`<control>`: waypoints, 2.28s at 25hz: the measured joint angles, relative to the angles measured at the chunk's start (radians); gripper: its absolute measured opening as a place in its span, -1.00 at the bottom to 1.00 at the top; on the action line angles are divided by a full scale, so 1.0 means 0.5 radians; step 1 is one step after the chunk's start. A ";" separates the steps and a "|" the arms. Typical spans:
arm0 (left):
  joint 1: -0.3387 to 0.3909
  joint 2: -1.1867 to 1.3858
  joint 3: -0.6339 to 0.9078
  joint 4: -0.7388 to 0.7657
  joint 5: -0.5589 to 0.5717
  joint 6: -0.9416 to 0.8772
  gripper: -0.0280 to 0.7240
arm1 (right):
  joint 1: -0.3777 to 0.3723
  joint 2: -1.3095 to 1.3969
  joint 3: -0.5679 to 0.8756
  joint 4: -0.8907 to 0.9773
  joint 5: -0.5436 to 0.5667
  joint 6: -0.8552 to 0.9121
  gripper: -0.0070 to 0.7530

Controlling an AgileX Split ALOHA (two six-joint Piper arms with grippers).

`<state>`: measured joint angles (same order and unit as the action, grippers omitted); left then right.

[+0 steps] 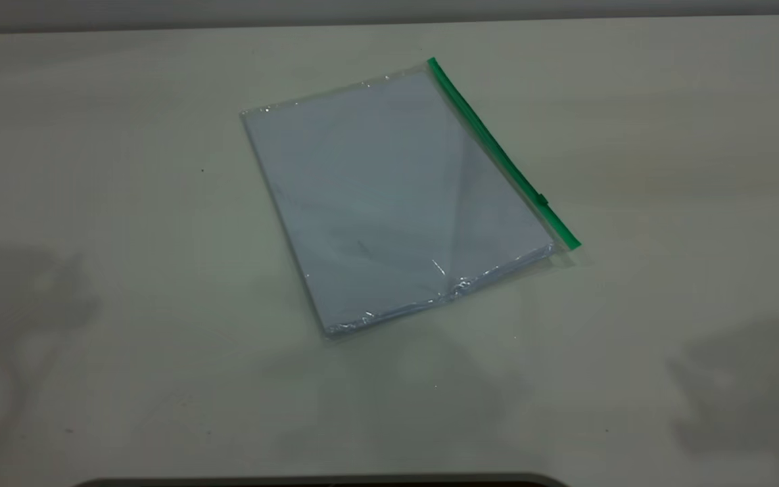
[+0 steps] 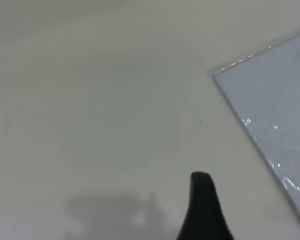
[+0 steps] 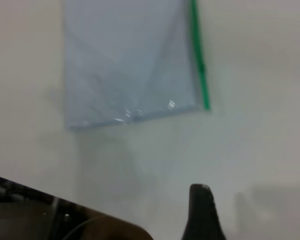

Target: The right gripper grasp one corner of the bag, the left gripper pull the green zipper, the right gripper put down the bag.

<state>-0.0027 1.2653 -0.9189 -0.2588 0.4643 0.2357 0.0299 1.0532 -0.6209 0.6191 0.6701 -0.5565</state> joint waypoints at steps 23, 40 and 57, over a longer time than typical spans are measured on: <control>-0.184 1.110 -0.480 -0.972 -0.135 1.478 0.64 | 0.199 1.941 -0.155 2.173 -0.100 -2.139 0.54; -0.215 1.110 -0.486 -1.004 -0.173 1.490 0.64 | 0.005 2.578 -0.534 2.288 -0.067 -2.277 0.54; -0.215 1.110 -0.486 -1.030 -0.224 1.490 0.64 | 0.019 2.855 -0.728 2.353 0.165 -2.345 0.54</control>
<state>-0.1100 1.8203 -1.1621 -0.7740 0.3523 0.9808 0.0395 2.4806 -0.9849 1.7955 0.7527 -1.7290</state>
